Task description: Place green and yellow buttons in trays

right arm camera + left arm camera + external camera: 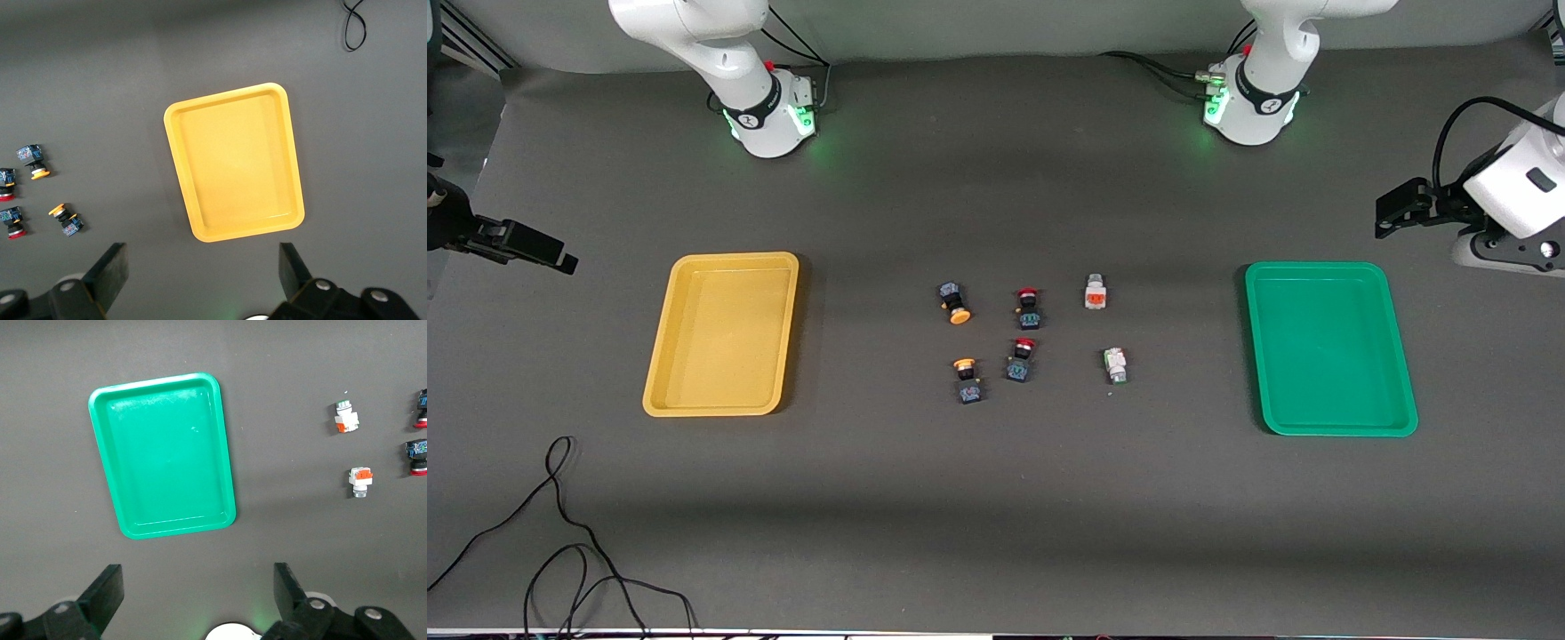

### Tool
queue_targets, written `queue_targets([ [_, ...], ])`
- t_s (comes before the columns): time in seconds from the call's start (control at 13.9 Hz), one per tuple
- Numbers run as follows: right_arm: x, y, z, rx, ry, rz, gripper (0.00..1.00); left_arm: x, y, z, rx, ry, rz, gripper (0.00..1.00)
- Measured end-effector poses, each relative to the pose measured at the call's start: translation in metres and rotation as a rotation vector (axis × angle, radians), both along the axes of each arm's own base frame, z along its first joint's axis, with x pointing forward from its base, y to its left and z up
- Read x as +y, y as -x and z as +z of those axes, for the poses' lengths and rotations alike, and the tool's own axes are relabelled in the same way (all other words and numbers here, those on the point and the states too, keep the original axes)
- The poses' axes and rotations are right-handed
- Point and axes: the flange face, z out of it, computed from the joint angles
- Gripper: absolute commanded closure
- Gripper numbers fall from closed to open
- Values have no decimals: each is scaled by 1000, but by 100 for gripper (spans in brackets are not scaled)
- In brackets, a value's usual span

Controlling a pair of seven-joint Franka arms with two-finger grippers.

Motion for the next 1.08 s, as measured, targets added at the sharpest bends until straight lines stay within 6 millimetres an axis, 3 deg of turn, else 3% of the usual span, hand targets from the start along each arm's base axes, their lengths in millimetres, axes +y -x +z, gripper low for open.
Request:
queue_targets([
  [0.79,4,-2,-3,5,0,7,0,-1,0,-10,16,-2,-2,0],
  [1.08,4,-3,-4,7,0,7,0,-23,1,-31,24,-6,-27,0],
])
